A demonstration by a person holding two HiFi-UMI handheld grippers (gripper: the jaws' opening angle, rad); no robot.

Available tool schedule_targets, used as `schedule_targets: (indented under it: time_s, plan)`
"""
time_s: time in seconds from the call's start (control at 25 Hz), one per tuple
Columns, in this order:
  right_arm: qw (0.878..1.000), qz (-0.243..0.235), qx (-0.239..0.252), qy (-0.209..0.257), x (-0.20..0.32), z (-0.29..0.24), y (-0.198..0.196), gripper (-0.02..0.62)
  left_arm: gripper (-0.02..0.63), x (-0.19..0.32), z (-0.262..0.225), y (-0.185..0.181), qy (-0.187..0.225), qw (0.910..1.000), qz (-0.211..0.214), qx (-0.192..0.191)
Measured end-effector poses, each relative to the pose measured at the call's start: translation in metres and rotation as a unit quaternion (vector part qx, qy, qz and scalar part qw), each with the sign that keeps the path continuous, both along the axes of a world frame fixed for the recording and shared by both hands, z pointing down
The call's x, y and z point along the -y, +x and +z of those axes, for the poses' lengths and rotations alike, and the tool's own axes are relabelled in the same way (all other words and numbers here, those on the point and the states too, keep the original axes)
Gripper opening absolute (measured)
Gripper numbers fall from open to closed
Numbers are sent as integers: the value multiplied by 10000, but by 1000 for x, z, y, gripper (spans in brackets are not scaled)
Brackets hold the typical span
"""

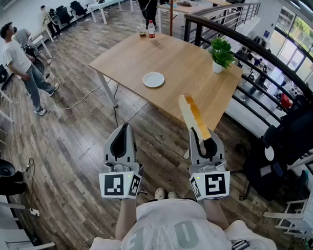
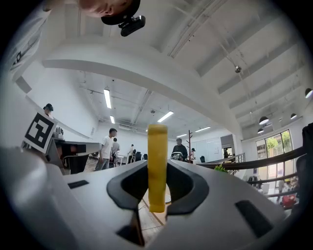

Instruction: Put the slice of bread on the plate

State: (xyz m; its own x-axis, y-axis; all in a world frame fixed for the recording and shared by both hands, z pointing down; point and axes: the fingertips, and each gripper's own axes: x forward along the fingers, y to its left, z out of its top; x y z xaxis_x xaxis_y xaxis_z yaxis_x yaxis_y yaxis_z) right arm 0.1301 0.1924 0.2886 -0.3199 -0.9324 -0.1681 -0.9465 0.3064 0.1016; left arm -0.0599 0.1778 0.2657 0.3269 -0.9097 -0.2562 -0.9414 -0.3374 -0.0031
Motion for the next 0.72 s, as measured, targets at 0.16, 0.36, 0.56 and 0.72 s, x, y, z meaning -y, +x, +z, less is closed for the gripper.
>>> schedule_targets:
  time_s: [0.16, 0.36, 0.56, 0.72]
  plan:
    - [10000, 3, 52, -23, 3, 6, 1, 91, 6, 0, 6, -3, -32, 10000, -17, -5]
    - [9999, -69, 104, -19, 10, 6, -13, 91, 6, 2, 5, -26, -39, 9998, -160, -89]
    - [9996, -200, 181, 84, 18, 2, -36, 91, 6, 7, 6, -54, -21, 9995, -286, -162]
    - [9994, -224, 191, 165, 18, 3, -52, 91, 6, 10, 10, -75, -12, 9992, -320, -224]
